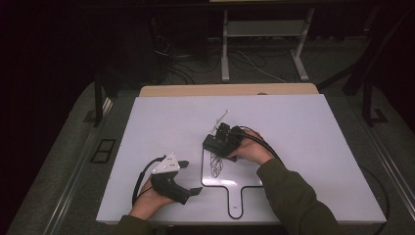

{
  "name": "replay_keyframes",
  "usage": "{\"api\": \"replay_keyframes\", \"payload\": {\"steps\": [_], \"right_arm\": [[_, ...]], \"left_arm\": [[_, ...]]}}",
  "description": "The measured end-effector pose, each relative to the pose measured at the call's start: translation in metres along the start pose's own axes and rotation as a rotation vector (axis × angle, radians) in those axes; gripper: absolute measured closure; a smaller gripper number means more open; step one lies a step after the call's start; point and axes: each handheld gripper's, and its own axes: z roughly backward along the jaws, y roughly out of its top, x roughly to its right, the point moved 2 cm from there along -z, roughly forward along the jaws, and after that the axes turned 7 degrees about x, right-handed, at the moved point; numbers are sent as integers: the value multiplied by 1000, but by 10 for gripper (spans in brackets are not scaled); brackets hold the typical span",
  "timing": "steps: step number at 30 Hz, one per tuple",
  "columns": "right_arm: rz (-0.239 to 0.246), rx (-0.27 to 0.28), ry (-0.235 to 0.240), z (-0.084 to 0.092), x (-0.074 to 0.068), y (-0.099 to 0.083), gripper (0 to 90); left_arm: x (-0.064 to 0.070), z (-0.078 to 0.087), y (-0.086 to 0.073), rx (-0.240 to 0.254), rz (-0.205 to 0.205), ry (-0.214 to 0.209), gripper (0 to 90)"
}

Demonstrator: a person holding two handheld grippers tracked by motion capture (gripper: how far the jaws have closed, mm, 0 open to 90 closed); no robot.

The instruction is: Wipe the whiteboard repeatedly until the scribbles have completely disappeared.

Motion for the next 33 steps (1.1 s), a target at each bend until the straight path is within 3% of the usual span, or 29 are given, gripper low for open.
{"api": "replay_keyframes", "payload": {"steps": [11, 18, 23, 25, 30, 33], "right_arm": [[3, -1, 1, 0, 0, 0, 385], [25, -8, -1, 0, -8, 2, 386], [-8, -9, -14, -1, 2, 2, 385], [-43, -6, -18, 0, 9, 0, 385], [-21, -12, -31, -1, 8, 1, 385], [-9, -5, 1, -2, 0, 3, 385]], "left_arm": [[0, 0, 0, -1, -1, -1, 0], [0, 0, 0, -2, 1, -4, 0], [1, 0, 0, -1, 3, -5, 0], [0, 0, 0, -1, 3, -5, 0], [0, 0, 0, -4, 1, -8, 0], [1, -1, 0, 1, 3, -8, 0]]}}
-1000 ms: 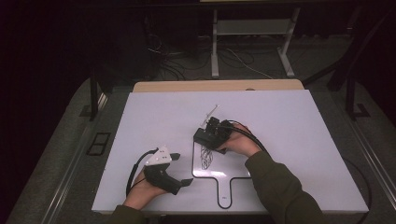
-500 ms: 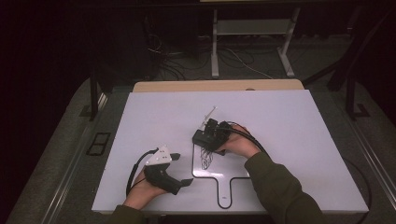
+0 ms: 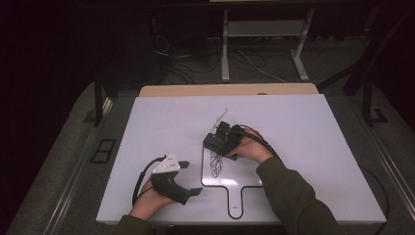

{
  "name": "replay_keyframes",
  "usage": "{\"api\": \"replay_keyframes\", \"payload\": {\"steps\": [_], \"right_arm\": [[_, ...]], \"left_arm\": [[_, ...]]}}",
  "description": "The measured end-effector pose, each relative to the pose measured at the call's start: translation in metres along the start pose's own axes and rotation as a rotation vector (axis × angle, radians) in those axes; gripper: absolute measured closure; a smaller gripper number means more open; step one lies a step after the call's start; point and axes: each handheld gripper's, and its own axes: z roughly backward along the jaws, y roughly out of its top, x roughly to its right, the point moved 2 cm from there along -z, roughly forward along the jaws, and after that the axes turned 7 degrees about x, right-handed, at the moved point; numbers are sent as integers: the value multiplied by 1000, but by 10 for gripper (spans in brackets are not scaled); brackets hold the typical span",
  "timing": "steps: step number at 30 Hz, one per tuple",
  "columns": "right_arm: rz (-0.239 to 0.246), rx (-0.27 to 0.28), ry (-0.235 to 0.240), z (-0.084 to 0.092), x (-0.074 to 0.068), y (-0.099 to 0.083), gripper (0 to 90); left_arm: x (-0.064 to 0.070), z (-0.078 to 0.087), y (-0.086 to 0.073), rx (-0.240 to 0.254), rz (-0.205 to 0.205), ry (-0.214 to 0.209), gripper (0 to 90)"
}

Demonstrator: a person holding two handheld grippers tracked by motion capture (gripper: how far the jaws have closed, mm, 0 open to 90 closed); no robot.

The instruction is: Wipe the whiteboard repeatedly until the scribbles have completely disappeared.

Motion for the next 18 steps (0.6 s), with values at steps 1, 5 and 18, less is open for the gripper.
{"api": "replay_keyframes", "payload": {"steps": [1, 5, 18], "right_arm": [[4, -3, 0, 0, -2, 1, 385], [-7, -9, -28, -1, 4, 1, 385], [16, -6, -20, -4, -3, 6, 385]], "left_arm": [[0, 0, 0, -1, -1, 0, 0], [1, 0, 0, -1, 6, 0, 0], [1, -1, 0, -1, 2, -4, 0]]}}
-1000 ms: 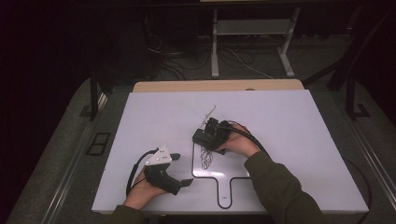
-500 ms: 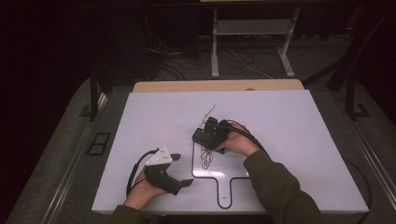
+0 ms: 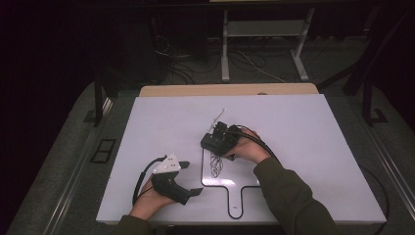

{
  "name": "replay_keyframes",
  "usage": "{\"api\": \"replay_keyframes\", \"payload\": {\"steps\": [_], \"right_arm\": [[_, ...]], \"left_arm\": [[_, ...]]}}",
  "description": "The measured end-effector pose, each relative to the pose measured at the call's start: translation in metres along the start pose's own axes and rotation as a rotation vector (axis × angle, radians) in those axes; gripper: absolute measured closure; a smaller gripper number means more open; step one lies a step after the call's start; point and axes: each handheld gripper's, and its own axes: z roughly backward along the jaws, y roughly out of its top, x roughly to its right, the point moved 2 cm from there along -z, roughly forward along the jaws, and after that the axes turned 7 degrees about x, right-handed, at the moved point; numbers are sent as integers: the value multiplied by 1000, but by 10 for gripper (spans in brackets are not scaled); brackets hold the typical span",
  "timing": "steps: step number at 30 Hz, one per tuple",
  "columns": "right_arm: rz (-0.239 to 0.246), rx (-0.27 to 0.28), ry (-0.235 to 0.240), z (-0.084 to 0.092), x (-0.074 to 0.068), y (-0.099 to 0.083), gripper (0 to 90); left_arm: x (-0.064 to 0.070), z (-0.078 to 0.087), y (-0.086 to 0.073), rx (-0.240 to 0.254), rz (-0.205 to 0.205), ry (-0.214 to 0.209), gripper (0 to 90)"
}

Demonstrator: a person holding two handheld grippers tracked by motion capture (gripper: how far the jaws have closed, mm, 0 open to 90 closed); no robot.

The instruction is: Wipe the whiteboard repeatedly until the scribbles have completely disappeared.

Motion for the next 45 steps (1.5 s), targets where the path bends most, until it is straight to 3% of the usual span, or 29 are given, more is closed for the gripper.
{"api": "replay_keyframes", "payload": {"steps": [11, 13, 17, 21, 27, 31, 33, 39, 41, 45], "right_arm": [[-63, -13, -33, -2, 19, 1, 385], [-52, -20, -47, -2, 18, 2, 385], [-16, -5, -9, -4, 4, 7, 385], [0, -8, -2, -5, -2, 10, 385], [-50, -14, -42, -4, 18, 4, 386], [-64, -17, -44, -2, 22, 2, 385], [-54, -24, -60, -2, 18, 2, 386], [18, -20, -8, -4, -4, 9, 386], [25, -21, 2, -4, -9, 10, 386], [7, -23, 15, -4, -5, 9, 386]], "left_arm": [[0, 0, 0, 0, 0, -2, 0], [0, 0, 0, -2, 0, -2, 0], [1, 0, 0, 0, 5, 0, 0], [1, 0, 0, -1, 4, 1, 0], [0, 1, 0, -1, 5, 1, 0], [0, 1, 0, -2, 0, -2, 0], [0, 0, 0, 1, -1, -3, 0], [0, 0, 0, -1, -2, -2, 0], [1, 0, 0, -1, 5, 0, 0], [1, 0, 0, 1, 5, 2, 0]]}}
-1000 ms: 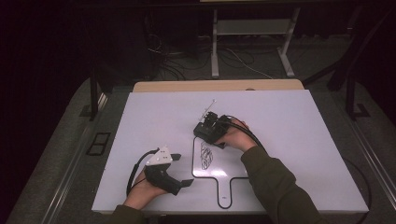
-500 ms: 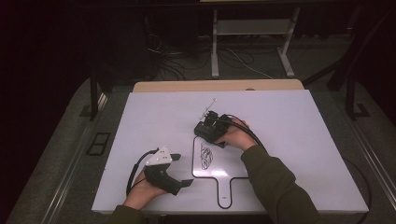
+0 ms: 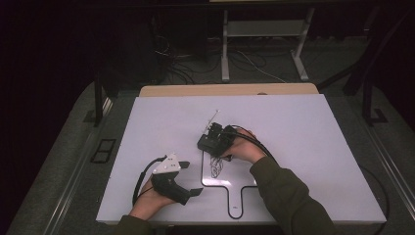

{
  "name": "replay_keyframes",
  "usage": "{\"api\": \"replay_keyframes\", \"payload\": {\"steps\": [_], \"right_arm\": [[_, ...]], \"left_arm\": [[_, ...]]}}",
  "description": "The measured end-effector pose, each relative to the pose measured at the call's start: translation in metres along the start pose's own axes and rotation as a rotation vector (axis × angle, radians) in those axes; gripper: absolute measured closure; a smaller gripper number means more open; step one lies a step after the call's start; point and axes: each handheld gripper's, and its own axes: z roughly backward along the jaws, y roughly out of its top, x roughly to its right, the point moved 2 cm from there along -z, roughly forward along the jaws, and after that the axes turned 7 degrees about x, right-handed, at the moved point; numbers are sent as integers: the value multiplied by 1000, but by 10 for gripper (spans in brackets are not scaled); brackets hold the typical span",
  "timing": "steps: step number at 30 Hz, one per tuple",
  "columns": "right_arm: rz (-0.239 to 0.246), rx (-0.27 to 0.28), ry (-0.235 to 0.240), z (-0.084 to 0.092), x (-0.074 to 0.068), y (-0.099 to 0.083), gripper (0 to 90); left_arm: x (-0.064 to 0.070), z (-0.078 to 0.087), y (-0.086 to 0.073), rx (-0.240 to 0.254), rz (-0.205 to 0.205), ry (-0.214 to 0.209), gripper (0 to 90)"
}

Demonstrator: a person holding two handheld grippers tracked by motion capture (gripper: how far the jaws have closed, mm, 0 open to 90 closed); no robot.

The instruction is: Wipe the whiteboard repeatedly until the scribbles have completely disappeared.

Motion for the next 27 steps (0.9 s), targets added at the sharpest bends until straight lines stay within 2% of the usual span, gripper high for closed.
{"api": "replay_keyframes", "payload": {"steps": [2, 7, 9, 11, 14, 15, 17, 20, 22, 23, 25, 26, 27], "right_arm": [[-7, -5, -32, 1, 6, -1, 386], [-40, -13, -50, 3, 16, -5, 386], [-38, -16, -59, 3, 17, -6, 386], [-15, -19, -58, 3, 13, -5, 386], [-3, -11, -29, 2, 6, -3, 385], [24, -13, -31, 2, 3, -2, 386], [34, -15, -30, 1, -1, 0, 385], [-12, -15, -64, 0, 8, -1, 385], [-24, -15, -67, 0, 11, -1, 386], [-30, -11, -56, 0, 13, -2, 386], [-21, -18, -62, 1, 11, -2, 386], [-6, -20, -22, 1, 5, -1, 386], [4, -24, -15, 1, 4, -1, 386]], "left_arm": [[0, 0, 0, 0, -1, 0, 0], [-1, 1, 0, -4, -6, -3, 0], [-1, 1, 0, -5, -6, -3, 0], [-1, 0, 0, -4, -6, -3, 0], [-1, 0, 0, -2, -6, -4, 0], [-1, 0, 0, -1, -6, -3, 0], [-1, 0, 0, -2, -6, -2, 0], [0, 0, 0, -1, -6, 0, 0], [-1, 0, 0, -2, -5, 0, 0], [-1, 0, 0, -2, -3, 0, 0], [-2, 0, 0, -5, -7, -3, 0], [-2, 0, 0, -6, -7, -3, 0], [-2, 0, 0, -2, -6, -3, 0]]}}
